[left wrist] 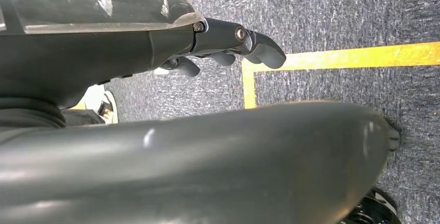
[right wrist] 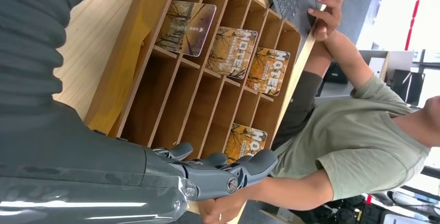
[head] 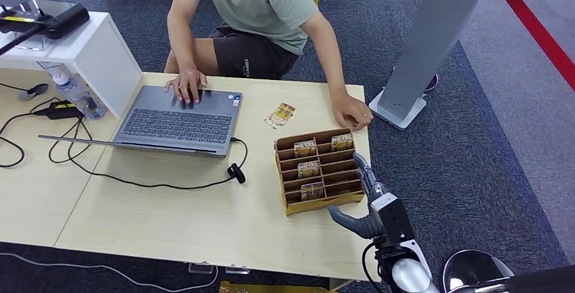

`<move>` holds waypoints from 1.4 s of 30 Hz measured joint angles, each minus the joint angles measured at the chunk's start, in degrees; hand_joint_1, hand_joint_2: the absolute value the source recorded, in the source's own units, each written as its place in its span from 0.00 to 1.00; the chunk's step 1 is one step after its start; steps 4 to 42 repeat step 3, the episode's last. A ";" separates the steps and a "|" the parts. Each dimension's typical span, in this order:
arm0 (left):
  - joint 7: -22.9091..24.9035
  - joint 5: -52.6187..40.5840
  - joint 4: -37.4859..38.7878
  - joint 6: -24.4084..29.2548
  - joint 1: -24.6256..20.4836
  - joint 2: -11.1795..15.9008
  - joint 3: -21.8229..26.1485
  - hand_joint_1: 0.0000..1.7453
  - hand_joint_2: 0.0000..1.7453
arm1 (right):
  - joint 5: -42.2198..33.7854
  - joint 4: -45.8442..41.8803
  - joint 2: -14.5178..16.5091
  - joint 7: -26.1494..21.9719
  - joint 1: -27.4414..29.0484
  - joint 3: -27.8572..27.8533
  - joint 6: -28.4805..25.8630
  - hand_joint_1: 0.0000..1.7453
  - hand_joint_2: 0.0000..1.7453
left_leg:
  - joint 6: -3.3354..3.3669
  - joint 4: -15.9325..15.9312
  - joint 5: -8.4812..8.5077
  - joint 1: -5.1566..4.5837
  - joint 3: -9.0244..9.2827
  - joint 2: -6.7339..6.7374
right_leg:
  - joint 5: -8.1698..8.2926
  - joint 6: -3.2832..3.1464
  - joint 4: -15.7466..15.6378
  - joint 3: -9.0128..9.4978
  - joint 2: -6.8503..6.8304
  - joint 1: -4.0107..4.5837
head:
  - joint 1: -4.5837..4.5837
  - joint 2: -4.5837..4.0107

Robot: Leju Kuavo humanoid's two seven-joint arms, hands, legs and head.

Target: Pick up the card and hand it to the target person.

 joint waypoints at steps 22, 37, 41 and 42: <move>0.01 0.00 0.00 -0.02 0.00 -0.01 0.01 0.00 0.00 | 0.30 -0.24 0.05 0.28 0.02 0.01 0.00 0.00 1.00 | 0.00 0.00 0.00 0.00 0.00 0.00 | 0.00 0.00 0.00 0.00 0.00 0.00 | 0.00 0.00; 0.01 0.00 0.00 -0.02 0.00 -0.01 0.01 0.00 0.00 | 0.30 -0.24 0.05 0.28 0.02 0.01 0.00 0.00 1.00 | 0.00 0.00 0.00 0.00 0.00 0.00 | 0.00 0.00 0.00 0.00 0.00 0.00 | 0.00 0.00; 0.01 0.00 0.00 -0.02 0.00 -0.01 0.01 0.00 0.00 | 0.30 -0.24 0.05 0.28 0.02 0.01 0.00 0.00 1.00 | 0.00 0.00 0.00 0.00 0.00 0.00 | 0.00 0.00 0.00 0.00 0.00 0.00 | 0.00 0.00; 0.01 0.00 0.00 -0.02 0.00 -0.01 0.01 0.00 0.00 | 0.30 -0.24 0.05 0.28 0.02 0.01 0.00 0.00 1.00 | 0.00 0.00 0.00 0.00 0.00 0.00 | 0.00 0.00 0.00 0.00 0.00 0.00 | 0.00 0.00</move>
